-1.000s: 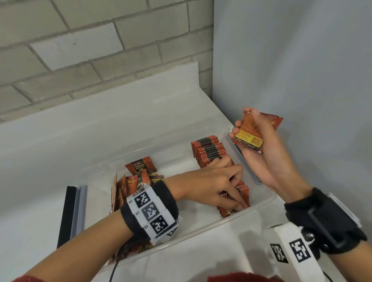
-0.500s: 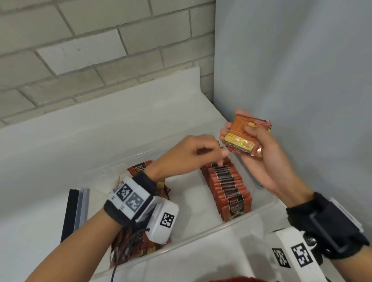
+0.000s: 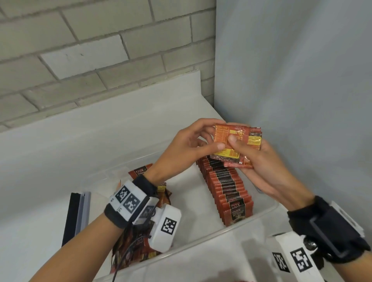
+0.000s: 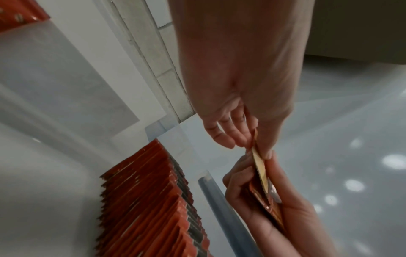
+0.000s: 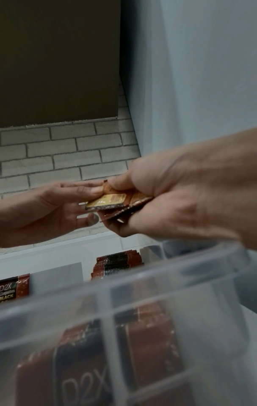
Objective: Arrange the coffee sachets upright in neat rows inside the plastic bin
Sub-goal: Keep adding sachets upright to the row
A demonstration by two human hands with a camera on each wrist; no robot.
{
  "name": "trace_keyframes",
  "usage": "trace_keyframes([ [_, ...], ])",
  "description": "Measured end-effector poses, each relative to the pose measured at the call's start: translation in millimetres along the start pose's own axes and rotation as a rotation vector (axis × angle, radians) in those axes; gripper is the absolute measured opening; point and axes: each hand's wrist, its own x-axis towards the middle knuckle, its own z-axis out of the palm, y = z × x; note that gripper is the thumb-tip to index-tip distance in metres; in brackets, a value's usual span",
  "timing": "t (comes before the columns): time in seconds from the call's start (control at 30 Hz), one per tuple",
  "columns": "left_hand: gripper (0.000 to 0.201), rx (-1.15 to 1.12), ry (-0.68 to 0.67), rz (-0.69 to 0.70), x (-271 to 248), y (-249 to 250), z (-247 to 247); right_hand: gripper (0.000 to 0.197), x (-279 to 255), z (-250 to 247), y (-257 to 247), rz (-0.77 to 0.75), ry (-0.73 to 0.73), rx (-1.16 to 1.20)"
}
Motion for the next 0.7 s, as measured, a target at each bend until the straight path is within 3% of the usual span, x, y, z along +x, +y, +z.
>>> trace_keyframes([
  [0.17, 0.025, -0.071, 0.009, 0.065, 0, 6, -8, 0.089, 1, 0, 1, -0.003, -0.033, 0.028],
  [0.23, 0.022, -0.078, -0.010, 0.086, 0, 5, -12, 0.096, 2, 1, 1, 0.018, -0.022, 0.035],
  [0.5, 0.024, -0.089, -0.142, 0.133, 0, 3, -21, 0.042, 1, 2, -3, 0.087, -0.033, 0.025],
  [0.7, 0.030, -0.064, -0.110, 0.082, 0, -2, -20, 0.034, 0, -2, -2, 0.089, -0.046, -0.014],
])
